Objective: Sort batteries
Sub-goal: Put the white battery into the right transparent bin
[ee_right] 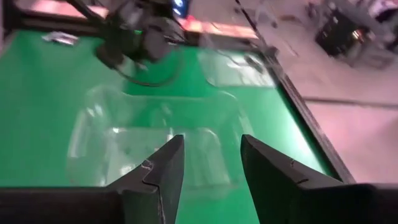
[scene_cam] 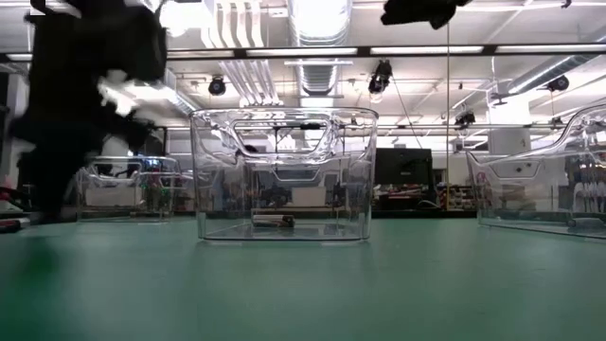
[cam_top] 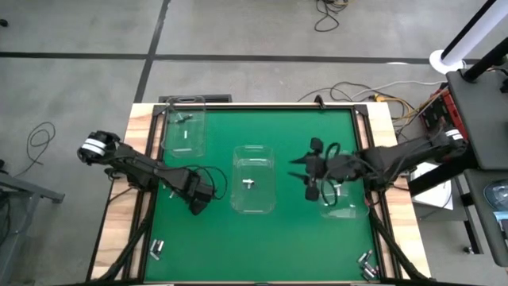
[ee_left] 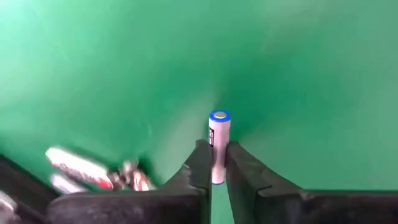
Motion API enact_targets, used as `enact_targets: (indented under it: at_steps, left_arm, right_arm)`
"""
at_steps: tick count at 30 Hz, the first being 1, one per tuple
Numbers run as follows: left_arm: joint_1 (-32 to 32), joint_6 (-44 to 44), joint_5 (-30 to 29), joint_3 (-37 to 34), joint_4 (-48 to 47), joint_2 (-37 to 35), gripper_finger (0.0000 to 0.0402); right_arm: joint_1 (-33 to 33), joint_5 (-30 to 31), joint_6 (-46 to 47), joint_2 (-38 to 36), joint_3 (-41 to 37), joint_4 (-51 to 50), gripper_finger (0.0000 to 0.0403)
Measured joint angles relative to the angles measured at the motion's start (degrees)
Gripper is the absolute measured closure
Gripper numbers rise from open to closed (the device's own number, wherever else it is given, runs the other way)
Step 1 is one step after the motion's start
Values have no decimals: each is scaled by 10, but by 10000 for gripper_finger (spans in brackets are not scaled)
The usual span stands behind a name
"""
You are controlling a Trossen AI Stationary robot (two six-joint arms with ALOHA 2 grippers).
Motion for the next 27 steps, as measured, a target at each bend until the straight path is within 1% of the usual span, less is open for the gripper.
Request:
enact_targets:
  at_steps: [3, 5, 8, 11, 14, 16, 20, 22, 25, 27]
  left_arm:
    - [-22, 19, -33, 42, -2, -30, 398]
    - [-40, 33, -69, 71, 1, -53, 399]
    - [-66, 54, -138, 109, 14, -98, 400]
    - [-92, 88, -212, 120, 57, -141, 400]
    - [-109, 159, -282, 104, 152, -180, 401]
    - [-112, 229, -300, 77, 244, -196, 401]
    - [-108, 390, -303, 19, 457, -208, 401]
    - [-104, 463, -302, -6, 556, -204, 401]
    - [-101, 545, -302, -28, 652, -196, 401]
    - [-99, 572, -297, -35, 679, -191, 401]
  right_arm:
    - [21, 0, -13, 23, -35, 98, 253]
    - [28, 0, -16, 40, -47, 145, 249]
    - [33, 0, -13, 68, -49, 171, 240]
    - [34, -1, -14, 98, -49, 219, 232]
    - [34, -10, -16, 139, -49, 301, 224]
    - [34, -11, -19, 172, -49, 374, 219]
    - [32, -12, -49, 244, -46, 539, 217]
    - [31, -12, -75, 275, -36, 601, 221]
    - [28, -13, -106, 307, -3, 643, 234]
    - [26, -19, -123, 322, 24, 644, 243]
